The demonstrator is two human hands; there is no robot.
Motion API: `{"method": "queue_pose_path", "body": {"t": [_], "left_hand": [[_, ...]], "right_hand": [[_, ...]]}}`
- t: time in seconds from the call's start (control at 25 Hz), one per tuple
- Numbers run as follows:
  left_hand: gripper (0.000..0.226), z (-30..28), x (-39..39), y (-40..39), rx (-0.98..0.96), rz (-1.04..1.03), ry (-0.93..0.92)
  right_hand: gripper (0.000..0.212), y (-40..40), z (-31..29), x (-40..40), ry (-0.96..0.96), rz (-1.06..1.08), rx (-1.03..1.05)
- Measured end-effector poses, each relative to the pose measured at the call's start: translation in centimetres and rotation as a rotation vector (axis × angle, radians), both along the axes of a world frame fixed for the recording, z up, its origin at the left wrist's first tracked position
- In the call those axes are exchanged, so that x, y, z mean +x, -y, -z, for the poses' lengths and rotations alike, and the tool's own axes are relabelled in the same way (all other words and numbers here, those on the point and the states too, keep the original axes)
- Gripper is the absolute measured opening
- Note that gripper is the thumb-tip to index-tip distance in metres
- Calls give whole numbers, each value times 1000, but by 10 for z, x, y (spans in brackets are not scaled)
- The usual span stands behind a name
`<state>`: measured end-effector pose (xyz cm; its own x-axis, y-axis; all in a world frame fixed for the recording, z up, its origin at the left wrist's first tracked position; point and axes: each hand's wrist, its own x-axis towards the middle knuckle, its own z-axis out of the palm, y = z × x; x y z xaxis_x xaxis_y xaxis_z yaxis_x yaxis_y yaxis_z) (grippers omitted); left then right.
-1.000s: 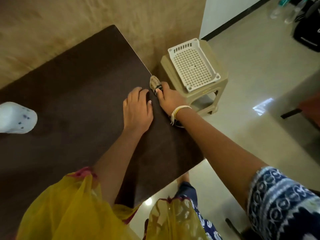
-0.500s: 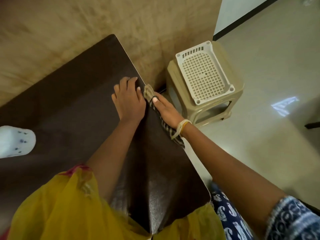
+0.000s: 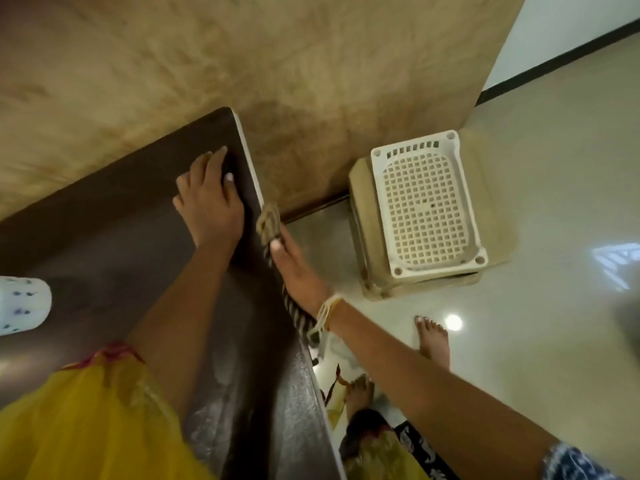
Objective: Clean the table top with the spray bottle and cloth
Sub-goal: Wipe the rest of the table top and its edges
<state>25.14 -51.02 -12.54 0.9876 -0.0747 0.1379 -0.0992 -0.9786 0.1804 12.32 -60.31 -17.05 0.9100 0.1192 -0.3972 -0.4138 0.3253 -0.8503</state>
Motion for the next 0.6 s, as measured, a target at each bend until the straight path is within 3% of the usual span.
{"method": "queue_pose_path", "body": {"t": [0.16, 0.44, 0.6], "left_hand": [[42, 2, -1, -1, 1, -21, 8], [43, 4, 2, -2, -70, -62, -34], [43, 3, 2, -2, -70, -64, -42]], "right_hand": [[61, 3, -1, 19, 49, -57, -31], [66, 26, -27, 196, -43, -212, -194], [51, 34, -34, 263, 52, -303, -419]]}}
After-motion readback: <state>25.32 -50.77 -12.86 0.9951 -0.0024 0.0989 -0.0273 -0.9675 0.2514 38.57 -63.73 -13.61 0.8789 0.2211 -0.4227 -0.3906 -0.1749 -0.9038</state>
